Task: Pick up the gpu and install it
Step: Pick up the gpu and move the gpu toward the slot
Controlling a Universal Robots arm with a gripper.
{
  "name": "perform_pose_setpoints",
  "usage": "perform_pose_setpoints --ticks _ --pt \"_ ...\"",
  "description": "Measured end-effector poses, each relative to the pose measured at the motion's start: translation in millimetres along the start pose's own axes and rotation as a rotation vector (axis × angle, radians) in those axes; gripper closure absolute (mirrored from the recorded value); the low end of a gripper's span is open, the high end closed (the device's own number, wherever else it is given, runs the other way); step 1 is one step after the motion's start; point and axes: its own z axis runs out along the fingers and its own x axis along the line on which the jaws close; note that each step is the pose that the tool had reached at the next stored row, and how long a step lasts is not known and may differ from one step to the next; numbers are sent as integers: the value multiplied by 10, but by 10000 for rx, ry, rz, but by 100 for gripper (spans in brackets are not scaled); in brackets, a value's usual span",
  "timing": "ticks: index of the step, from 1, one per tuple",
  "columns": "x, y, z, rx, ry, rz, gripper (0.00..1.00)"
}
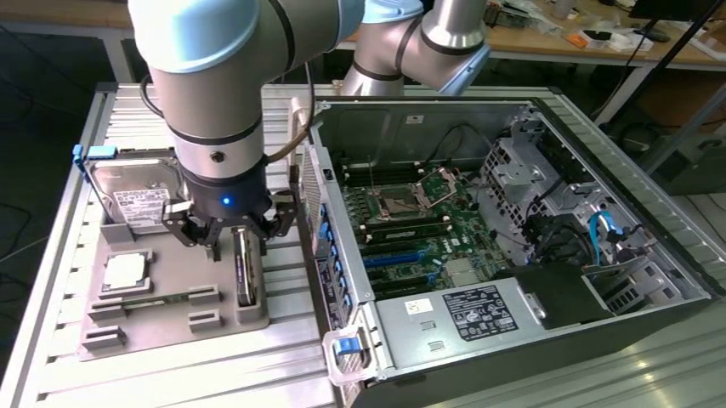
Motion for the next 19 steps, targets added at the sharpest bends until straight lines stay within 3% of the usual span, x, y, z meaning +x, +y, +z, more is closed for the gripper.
perform_pose_setpoints --ticks 5,8,9,11,19 --pt "3 -1 42 -24 0 3 42" --pt "3 -2 49 -23 7 3 60" --pt "3 -2 54 -24 7 3 60" --pt "3 -2 58 -23 12 2 72" --pt "3 -2 54 -30 -3 2 73"
